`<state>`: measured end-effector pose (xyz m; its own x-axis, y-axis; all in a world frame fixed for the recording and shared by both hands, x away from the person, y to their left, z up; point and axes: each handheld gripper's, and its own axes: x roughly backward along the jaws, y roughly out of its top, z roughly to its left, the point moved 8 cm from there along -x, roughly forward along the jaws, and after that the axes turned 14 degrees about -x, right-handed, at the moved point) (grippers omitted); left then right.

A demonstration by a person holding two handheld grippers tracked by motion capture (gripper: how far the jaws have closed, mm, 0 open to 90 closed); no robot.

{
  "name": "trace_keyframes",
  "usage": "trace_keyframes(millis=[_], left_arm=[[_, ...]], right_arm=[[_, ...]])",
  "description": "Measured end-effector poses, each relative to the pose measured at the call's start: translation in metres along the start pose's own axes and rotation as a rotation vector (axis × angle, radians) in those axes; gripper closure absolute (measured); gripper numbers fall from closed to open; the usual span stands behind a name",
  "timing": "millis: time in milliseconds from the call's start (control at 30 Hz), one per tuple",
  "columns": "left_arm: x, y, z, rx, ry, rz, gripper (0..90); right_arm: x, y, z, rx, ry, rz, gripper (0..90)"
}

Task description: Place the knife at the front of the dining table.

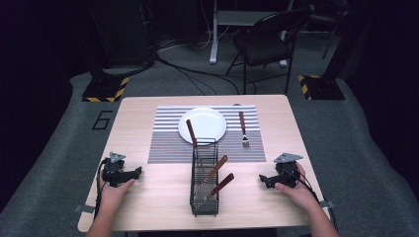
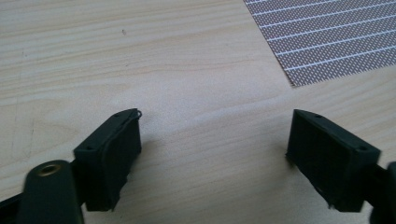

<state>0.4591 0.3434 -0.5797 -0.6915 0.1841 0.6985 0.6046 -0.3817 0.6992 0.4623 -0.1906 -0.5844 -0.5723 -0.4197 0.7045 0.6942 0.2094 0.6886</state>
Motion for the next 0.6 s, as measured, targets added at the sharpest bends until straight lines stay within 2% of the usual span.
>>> trace_keyframes(millis=[67,267,367,433,533,567,600], left_arm=[[0.001,0.000,0.001,-0.007,0.003,0.000,27.5],[0.004,0.002,-0.005,-0.020,-0.020,0.005,37.7],[0.005,0.006,-0.009,-0.019,-0.031,-0.011,41.5],[0.010,0.013,-0.016,0.001,-0.063,-0.041,42.1],[0.015,0.019,-0.021,0.006,-0.072,-0.065,42.8],[0.021,0.025,-0.027,0.014,-0.102,-0.085,43.0],[0.021,0.025,-0.027,0.014,-0.102,-0.085,43.7]], right_arm=[[0.000,0.000,0.000,0.000,0.000,0.000,0.0],[0.000,0.000,0.000,0.000,0.000,0.000,0.0],[0.000,0.000,0.000,-0.001,0.000,0.000,0.0],[0.000,0.000,0.000,0.000,0.000,0.000,0.0],[0.000,0.000,0.000,0.000,0.000,0.000,0.0],[0.000,0.000,0.000,0.000,0.000,-0.001,0.0],[0.000,0.000,0.000,0.000,0.000,-0.001,0.0]])
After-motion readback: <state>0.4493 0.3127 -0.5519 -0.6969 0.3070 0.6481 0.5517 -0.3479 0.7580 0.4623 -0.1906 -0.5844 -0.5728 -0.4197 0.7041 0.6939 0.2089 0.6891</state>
